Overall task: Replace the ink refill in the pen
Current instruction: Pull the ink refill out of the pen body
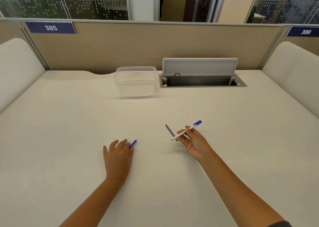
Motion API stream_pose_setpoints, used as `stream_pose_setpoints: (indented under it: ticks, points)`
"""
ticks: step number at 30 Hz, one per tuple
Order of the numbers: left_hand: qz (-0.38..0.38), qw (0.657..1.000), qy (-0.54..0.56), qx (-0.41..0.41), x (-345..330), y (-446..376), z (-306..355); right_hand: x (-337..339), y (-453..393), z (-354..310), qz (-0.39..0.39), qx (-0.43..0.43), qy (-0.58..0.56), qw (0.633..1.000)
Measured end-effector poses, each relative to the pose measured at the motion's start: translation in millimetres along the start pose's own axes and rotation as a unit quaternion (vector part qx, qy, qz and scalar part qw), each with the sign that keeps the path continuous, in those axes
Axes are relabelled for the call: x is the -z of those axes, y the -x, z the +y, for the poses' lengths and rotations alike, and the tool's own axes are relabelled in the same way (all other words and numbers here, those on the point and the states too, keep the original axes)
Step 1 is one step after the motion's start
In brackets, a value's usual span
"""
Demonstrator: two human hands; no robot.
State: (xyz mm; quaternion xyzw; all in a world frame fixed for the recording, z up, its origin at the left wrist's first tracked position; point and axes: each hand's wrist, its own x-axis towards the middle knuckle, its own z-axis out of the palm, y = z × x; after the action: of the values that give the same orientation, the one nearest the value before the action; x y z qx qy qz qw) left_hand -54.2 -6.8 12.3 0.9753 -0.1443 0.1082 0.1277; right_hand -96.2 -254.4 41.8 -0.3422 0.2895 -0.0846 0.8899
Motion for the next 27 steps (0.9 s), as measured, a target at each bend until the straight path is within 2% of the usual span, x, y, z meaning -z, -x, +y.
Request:
stream_pose_setpoints:
  ticks: [5, 8, 12, 20, 27]
  points:
    - [0.017, 0.999, -0.008, 0.027, -6.8, -3.7, -5.3, -4.1, 2.2, 7.8, -0.011, 0.010, 0.048, 0.999]
    - [-0.016, 0.998, 0.009, 0.057, -8.6, -6.6, -6.9, -10.9, 2.5, 13.5, -0.018, 0.024, 0.108, 0.994]
    - [-0.054, 0.997, 0.015, 0.052, -10.0, -5.6, -8.3, -18.4, 1.9, 17.4, -0.032, 0.050, 0.190, 0.980]
    - [-0.062, 0.997, 0.023, 0.048, -11.0, -4.1, -11.2, -40.3, 4.6, 26.6, -0.072, 0.131, 0.396, 0.906]
    - [-0.063, 0.996, 0.026, 0.049, -12.0, -3.3, -11.3, -50.2, 8.4, 29.8, -0.116, 0.178, 0.454, 0.865]
